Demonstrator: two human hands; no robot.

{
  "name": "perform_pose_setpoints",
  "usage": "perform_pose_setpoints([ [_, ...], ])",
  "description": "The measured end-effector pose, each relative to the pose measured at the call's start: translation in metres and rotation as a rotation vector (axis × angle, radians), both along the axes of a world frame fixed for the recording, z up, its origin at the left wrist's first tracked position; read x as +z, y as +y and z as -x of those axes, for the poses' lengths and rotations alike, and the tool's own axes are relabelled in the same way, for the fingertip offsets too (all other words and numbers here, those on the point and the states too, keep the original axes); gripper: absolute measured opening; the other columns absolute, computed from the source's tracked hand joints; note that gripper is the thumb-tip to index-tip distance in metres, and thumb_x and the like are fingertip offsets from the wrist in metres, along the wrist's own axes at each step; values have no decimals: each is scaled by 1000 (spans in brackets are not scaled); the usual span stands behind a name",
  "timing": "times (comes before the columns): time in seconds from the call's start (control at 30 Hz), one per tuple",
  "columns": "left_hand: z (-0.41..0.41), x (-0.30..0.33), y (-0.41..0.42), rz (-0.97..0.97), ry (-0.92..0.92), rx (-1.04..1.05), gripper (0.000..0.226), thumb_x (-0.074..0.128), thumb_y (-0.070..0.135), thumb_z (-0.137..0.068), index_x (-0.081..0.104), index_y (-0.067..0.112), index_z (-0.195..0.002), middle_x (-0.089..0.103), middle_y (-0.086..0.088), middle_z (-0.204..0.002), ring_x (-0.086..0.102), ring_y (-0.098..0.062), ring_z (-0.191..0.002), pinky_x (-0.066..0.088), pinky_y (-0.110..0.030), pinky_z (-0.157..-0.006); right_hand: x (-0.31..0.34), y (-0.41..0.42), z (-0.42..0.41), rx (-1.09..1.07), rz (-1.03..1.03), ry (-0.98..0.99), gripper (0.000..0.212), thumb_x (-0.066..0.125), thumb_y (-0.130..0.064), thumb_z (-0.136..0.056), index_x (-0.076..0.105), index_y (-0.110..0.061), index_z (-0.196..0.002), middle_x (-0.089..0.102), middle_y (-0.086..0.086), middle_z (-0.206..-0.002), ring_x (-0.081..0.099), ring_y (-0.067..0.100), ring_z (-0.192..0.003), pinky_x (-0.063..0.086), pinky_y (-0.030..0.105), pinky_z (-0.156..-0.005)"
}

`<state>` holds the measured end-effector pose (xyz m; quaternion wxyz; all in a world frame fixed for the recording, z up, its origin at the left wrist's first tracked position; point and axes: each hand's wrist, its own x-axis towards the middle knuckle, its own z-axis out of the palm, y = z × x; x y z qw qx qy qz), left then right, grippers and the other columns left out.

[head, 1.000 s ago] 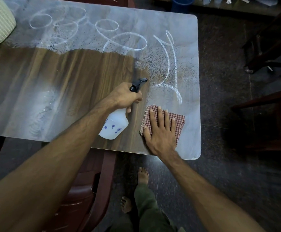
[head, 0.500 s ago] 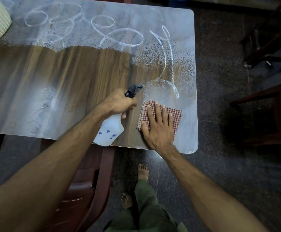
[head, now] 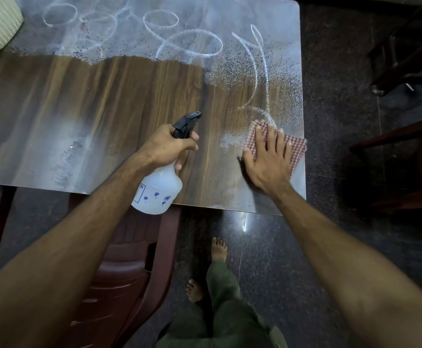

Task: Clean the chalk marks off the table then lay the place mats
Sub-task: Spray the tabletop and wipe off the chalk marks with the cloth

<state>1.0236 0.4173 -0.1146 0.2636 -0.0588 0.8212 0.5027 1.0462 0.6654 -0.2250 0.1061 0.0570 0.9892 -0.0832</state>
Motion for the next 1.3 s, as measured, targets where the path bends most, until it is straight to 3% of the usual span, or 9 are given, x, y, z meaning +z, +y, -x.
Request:
perform_pose_setpoints([
  [0.2, -6, 6, 1, -29, 25, 15, 14, 68, 12, -87, 67, 13, -101, 71, -8, -106, 50, -17, -36, 47, -22, -48, -2, -67, -48, 246, 61, 28, 71, 16, -57, -97, 1, -25, -158, -8, 5, -166, -7, 26, -152, -1, 50, -122],
  [0.33, -10, 9, -2, -36, 20, 12, 14, 67, 11, -87, 67, 12, -101, 71, -12, -106, 50, -17, -36, 47, -22, -48, -2, -47, -90, 290, 63, 22, 72, 19, -61, -95, 10, -29, -158, 3, 1, -166, 2, 23, -152, 9, 50, -122],
  [0.43, -10, 10, -9, -33, 19, 19, 15, 66, 10, -87, 66, 9, -102, 70, -18, -104, 49, -17, -35, 46, -22, -47, -3, -8, -55, 174, 2, -10, 74, 4, -64, -93, -5, -29, -157, -9, 4, -165, -8, 25, -151, 1, 53, -122],
  [0.6, 0, 8, -15, -39, 40, 31, 16, 67, 10, -87, 66, 8, -103, 71, -10, -106, 49, -18, -36, 46, -22, -46, -2, 0, 36, 5, 7, 10, 77, 10, -61, -94, 1, -20, -158, -6, 11, -165, -4, 32, -151, 3, 56, -121],
  [0.73, 17, 13, -12, -51, 60, 37, 17, 65, 9, -88, 65, 5, -105, 65, -31, -106, 48, -16, -34, 45, -22, -44, 0, -59, 41, 191, 27, 3, 73, 12, -59, -97, -7, -23, -157, -12, 9, -164, -10, 31, -151, -1, 53, -121],
  [0.87, 37, 17, -7, -81, 79, 39, 13, 63, 6, -88, 64, 7, -101, 61, -41, -99, 47, -17, -34, 44, -23, -43, -1, -75, -18, 370, 72, 26, 71, 22, -59, -97, 8, -27, -158, -1, 1, -166, -2, 23, -153, 6, 48, -123],
  [1.03, 60, 11, -10, -77, 61, 74, 16, 65, 10, -87, 66, 8, -103, 70, -17, -106, 49, -18, -35, 45, -22, -46, -7, -2, 17, 175, -21, 9, 71, 11, -64, -98, -6, -30, -157, -12, 4, -165, -10, 25, -151, -4, 50, -121],
  [1.13, 72, 5, -10, -72, 49, 87, 17, 67, 11, -87, 67, 9, -104, 71, -8, -107, 50, -20, -37, 47, -25, -47, -7, 29, 89, 6, -13, 28, 74, 9, -63, -95, 0, -26, -158, -5, 7, -166, -4, 28, -152, 2, 55, -121],
  [1.3, 90, 1, -6, -78, 48, 110, 20, 66, 12, -87, 67, 8, -107, 70, -5, -109, 51, -23, -41, 47, -28, -48, -4, -26, 146, 94, 3, 14, 76, 6, -61, -94, -2, -21, -158, -9, 11, -165, -6, 32, -151, 1, 54, -121],
])
